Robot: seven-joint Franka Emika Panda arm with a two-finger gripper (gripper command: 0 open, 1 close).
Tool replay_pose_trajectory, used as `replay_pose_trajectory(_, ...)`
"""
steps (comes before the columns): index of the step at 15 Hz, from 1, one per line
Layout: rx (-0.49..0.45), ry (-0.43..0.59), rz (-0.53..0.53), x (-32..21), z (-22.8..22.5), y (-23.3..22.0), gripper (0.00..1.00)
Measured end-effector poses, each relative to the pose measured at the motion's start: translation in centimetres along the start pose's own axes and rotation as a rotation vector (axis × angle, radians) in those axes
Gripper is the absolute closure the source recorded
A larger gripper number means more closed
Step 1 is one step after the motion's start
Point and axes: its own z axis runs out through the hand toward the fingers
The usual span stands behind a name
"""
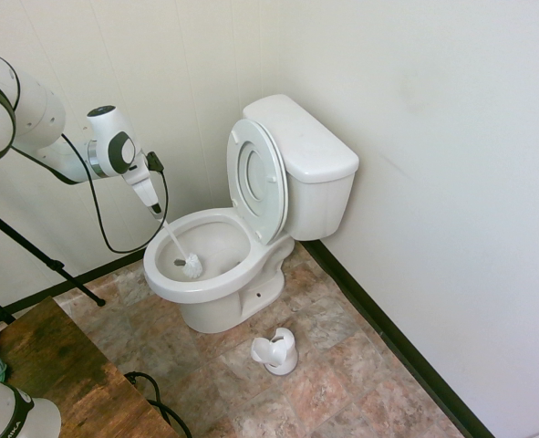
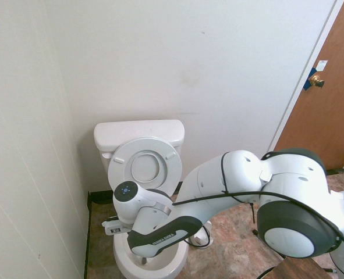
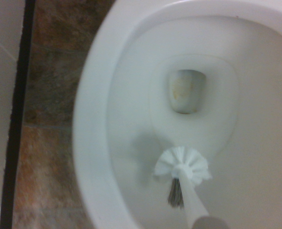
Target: Clean the toilet
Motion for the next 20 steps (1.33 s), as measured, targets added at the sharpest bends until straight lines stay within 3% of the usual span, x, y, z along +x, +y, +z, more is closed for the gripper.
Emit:
replay_pose_trajectory(8, 0.134, -0.013, 0.124, 10.6, -12.6, 3.3, 1.00)
replay_pose_trajectory(13, 0.168, -0.015, 0.241, 20.2, -20.3, 9.3, 1.00)
replay_pose_trajectory(16, 0.140, -0.005, 0.335, 26.6, -19.3, 12.9, 1.00)
replay_pose_trajectory(20, 0.085, 0.000, 0.401, 31.3, -15.0, 15.9, 1.00)
